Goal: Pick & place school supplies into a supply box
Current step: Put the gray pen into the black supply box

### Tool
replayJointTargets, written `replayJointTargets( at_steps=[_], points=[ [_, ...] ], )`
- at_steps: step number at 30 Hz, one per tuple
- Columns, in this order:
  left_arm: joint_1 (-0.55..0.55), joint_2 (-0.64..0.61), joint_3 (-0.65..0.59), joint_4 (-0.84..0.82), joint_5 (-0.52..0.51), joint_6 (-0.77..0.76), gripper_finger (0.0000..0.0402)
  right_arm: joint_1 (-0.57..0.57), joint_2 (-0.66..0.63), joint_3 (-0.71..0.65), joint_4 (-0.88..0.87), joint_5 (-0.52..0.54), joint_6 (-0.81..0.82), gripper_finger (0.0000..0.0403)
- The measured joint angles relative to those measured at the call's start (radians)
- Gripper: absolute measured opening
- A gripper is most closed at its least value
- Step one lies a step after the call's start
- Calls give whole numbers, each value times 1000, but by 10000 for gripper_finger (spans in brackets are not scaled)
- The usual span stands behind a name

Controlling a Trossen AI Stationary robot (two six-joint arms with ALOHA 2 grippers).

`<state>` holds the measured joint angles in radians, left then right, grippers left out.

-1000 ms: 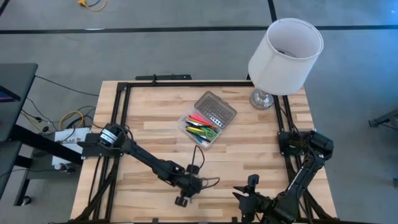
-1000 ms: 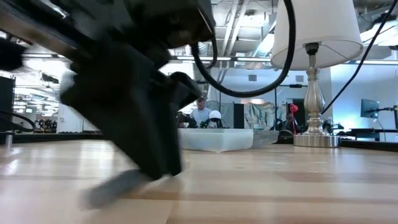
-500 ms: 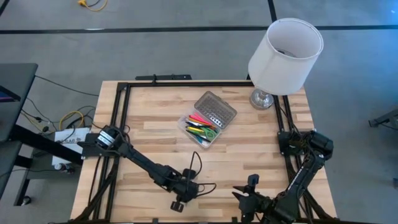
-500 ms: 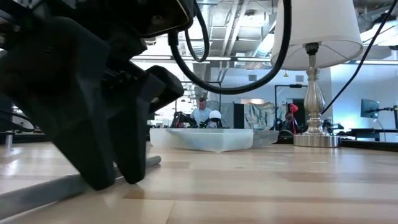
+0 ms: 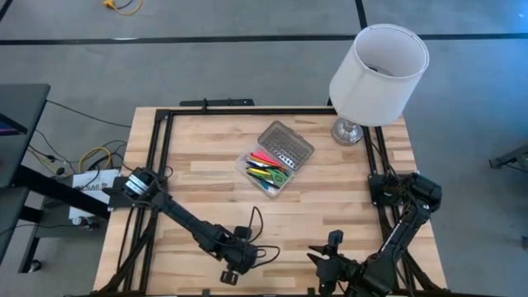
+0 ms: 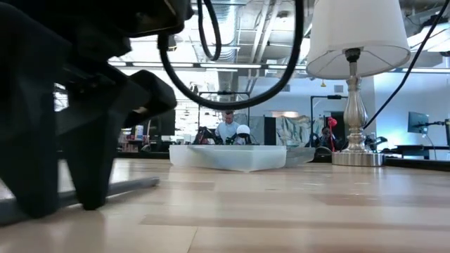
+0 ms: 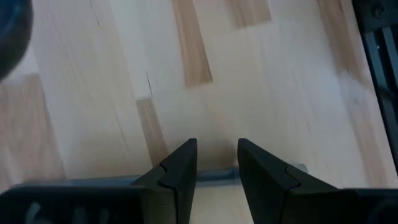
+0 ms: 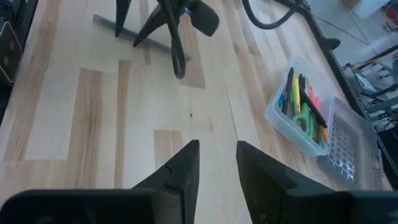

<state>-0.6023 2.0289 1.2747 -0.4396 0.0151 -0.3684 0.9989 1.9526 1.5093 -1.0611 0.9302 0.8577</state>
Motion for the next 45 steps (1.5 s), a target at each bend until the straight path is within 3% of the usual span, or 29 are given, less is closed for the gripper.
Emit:
replayJointTargets(
  at_steps=[17, 35, 45],
  points=[
    [-52, -91, -8, -143, -42, -87, 111, 0, 0, 0, 10, 0, 0, 102],
    [-110, -96, -7, -93, -3, -132, 111, 0, 0, 0, 11, 16, -1, 102],
    [-132, -96, -5, -16, -121, -24, 111, 0, 0, 0, 22, 15, -1, 102]
  ],
)
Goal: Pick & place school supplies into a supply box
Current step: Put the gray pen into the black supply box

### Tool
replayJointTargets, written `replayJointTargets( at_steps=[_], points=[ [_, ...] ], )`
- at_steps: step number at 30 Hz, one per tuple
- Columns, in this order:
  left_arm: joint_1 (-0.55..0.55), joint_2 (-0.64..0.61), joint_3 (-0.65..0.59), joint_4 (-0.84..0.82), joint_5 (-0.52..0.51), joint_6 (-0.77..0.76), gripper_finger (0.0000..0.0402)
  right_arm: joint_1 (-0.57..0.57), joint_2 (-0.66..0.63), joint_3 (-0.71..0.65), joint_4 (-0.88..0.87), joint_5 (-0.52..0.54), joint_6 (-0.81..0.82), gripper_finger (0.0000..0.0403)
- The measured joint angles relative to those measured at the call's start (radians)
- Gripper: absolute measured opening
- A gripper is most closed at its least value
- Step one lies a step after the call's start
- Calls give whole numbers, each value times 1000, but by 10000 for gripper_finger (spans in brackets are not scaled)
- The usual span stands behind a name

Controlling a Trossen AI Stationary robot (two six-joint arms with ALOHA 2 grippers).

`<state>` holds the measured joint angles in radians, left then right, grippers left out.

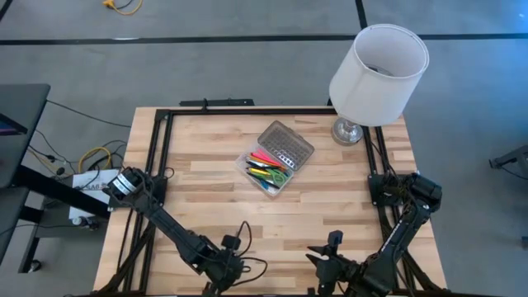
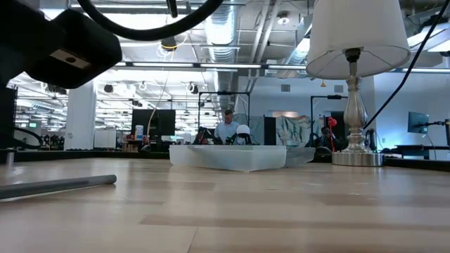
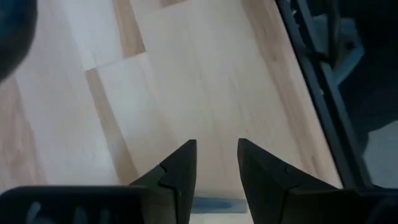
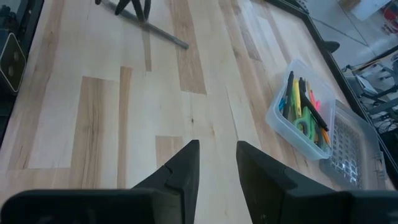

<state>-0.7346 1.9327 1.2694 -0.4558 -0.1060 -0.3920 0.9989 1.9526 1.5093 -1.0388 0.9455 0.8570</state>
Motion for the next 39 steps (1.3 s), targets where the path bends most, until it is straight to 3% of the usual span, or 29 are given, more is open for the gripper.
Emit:
replayJointTargets(
  at_steps=[19, 39],
  points=[
    [-23, 0, -96, 81, -41, -1, 111, 1, 0, 0, 8, -1, 0, 102],
    [-24, -8, -91, -169, -22, -157, 111, 1, 0, 0, 12, -1, 0, 102]
  ],
)
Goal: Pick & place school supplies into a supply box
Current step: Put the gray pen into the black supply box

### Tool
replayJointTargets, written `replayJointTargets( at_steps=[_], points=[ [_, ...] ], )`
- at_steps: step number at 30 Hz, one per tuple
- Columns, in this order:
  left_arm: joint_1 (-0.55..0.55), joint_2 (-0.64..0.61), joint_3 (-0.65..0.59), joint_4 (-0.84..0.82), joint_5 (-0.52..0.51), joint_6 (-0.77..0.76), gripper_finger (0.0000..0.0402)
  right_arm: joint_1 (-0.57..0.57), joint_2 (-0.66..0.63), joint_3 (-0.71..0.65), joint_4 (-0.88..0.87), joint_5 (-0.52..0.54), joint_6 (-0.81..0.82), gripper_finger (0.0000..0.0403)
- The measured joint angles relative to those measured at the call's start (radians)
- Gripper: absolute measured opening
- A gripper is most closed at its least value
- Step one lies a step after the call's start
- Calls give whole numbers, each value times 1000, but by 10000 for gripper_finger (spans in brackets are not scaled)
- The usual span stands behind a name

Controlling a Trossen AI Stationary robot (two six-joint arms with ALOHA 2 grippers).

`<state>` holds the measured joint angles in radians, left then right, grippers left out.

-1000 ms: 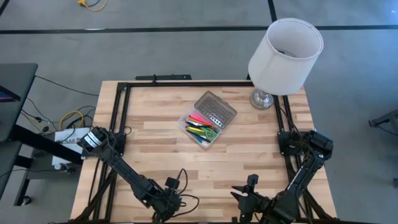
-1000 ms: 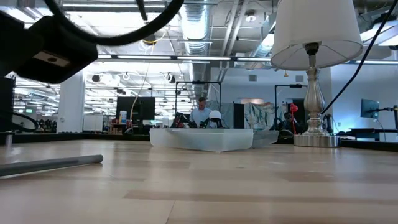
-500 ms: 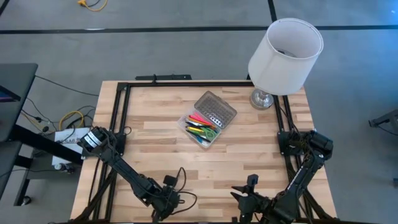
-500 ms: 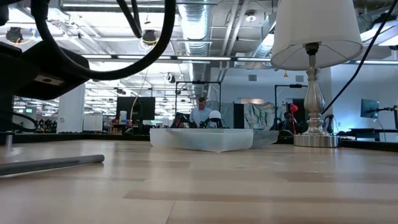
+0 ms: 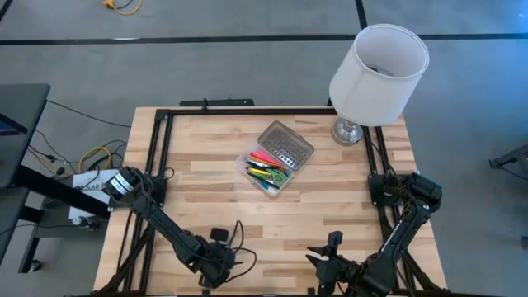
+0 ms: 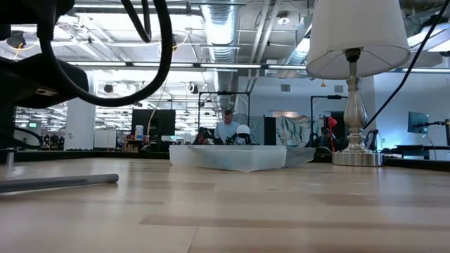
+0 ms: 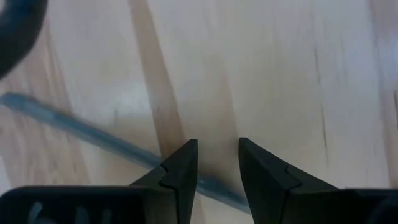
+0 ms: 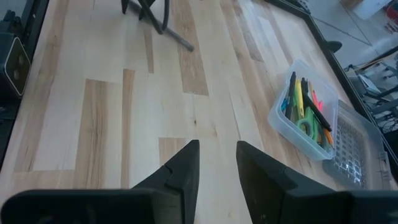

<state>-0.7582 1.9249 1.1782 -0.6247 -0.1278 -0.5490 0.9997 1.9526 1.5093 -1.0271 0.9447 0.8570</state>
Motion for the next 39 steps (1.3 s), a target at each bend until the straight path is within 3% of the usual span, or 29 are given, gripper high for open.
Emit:
replayJointTargets(
  at_steps=[8, 17, 27, 39],
  points=[
    [1, -35, -8, -62, 10, -48, 111, 0, 0, -1, 0, 0, 0, 102],
    [-3, -89, -8, 100, -80, 4, 111, -7, 0, -94, 38, 0, 0, 102],
    [25, -92, -6, -37, -159, -374, 111, -22, 0, -100, 41, 0, 0, 102],
    [25, -47, -4, -53, -183, -476, 111, -20, 0, -100, 48, -1, 0, 102]
  ],
)
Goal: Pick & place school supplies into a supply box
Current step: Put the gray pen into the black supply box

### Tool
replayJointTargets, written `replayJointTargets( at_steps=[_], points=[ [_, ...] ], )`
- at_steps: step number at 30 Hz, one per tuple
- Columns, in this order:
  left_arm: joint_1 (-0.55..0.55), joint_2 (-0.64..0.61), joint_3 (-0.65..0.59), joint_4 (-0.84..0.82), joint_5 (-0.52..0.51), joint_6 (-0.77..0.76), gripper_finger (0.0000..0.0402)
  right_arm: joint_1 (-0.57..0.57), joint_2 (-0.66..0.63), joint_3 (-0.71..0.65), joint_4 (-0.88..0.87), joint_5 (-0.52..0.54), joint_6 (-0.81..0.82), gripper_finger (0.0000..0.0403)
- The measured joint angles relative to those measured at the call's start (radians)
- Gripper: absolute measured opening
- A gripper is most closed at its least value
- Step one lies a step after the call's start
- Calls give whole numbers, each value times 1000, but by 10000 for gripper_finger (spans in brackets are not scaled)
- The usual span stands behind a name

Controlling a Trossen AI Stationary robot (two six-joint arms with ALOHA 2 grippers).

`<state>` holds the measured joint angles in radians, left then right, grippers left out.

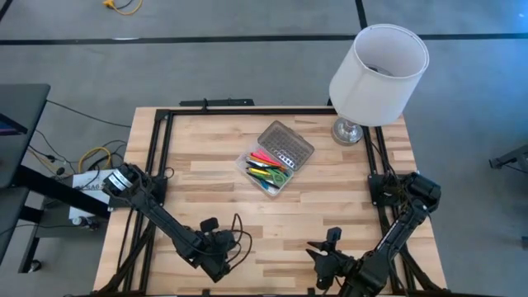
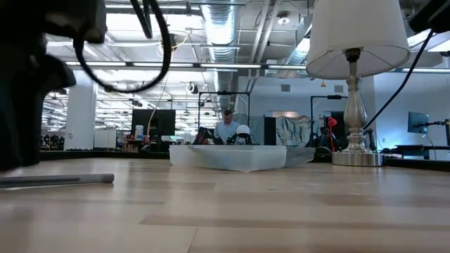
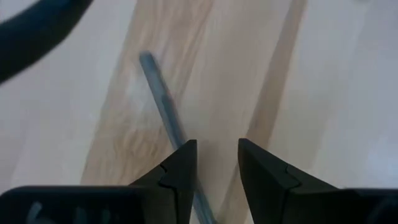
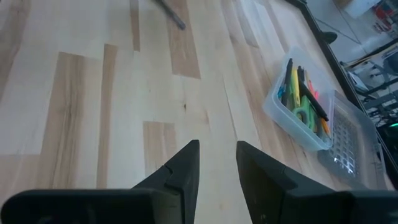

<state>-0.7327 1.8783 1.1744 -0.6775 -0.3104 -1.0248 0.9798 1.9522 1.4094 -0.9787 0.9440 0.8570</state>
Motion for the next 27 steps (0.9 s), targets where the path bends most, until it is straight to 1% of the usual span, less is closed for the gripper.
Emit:
replayJointTargets(
  at_steps=[3, 7, 12, 14, 20, 24, 27],
  points=[
    [4, 23, 0, -12, 9, 9, 111, 0, 0, 0, 0, 0, 0, 102],
    [4, 23, 0, -14, -13, 19, 111, 0, 0, 0, 2, 0, 0, 102],
    [4, 23, 0, -16, -9, 56, 111, 0, 0, 0, 2, 0, 0, 102],
    [4, 23, 9, -50, -11, 53, 111, 0, 0, 0, 2, 0, 0, 102],
    [4, 20, 35, -270, -54, -99, 111, -1, 0, 0, 1, 0, 0, 102],
    [4, 20, 27, -294, -50, -145, 111, -1, 0, 0, 1, 0, 0, 102],
    [4, 20, 12, -263, -37, -145, 111, -1, 0, 0, 1, 0, 0, 102]
  ],
)
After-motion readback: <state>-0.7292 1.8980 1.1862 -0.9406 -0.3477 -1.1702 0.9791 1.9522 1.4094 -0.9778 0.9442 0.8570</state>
